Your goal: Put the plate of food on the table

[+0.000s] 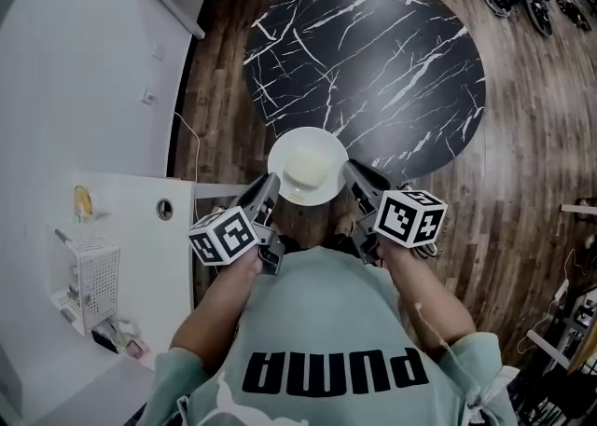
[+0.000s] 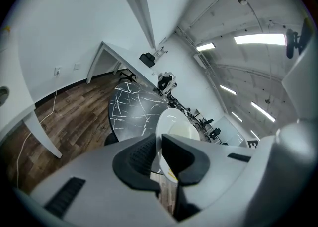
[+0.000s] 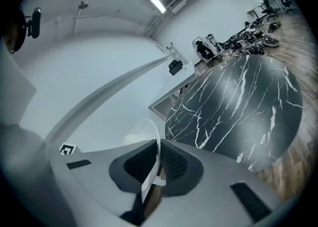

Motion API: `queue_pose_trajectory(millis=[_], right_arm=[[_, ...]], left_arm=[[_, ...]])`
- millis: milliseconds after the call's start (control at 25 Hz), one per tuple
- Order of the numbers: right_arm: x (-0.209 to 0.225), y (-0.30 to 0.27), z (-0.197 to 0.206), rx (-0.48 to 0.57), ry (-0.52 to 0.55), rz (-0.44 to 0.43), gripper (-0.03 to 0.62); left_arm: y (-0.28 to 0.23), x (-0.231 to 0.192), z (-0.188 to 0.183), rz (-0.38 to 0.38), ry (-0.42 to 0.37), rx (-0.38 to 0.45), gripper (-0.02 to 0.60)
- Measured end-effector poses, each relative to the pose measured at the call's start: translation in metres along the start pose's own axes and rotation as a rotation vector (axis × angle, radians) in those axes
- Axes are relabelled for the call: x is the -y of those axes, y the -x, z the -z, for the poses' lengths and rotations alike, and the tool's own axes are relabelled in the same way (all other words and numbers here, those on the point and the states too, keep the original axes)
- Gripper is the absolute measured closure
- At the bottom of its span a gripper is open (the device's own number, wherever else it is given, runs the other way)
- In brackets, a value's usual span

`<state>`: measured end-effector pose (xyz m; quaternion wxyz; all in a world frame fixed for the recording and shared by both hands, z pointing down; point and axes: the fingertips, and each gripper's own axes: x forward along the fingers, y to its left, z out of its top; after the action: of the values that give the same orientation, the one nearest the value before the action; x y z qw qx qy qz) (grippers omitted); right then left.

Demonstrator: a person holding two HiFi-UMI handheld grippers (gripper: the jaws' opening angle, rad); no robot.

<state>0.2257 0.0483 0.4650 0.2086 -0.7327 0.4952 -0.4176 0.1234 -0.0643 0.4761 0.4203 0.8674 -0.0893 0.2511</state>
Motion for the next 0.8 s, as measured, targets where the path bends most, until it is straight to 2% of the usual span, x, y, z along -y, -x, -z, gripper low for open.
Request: queue_pose_trajectory(millis=[360,800], right_arm=[[0.042,0.043,-0.025,0.058,-0.023,0.016,0.565],[0.071,0.062,-0.04,0.125,-0.074,0.075,0.565]], left_arm=[[-0.036,0.045,0.029,0.02,-0.028,-0.037,0.538],[-0.07,0.07,0.027,0.065,-0.078,-0.093,0.538]])
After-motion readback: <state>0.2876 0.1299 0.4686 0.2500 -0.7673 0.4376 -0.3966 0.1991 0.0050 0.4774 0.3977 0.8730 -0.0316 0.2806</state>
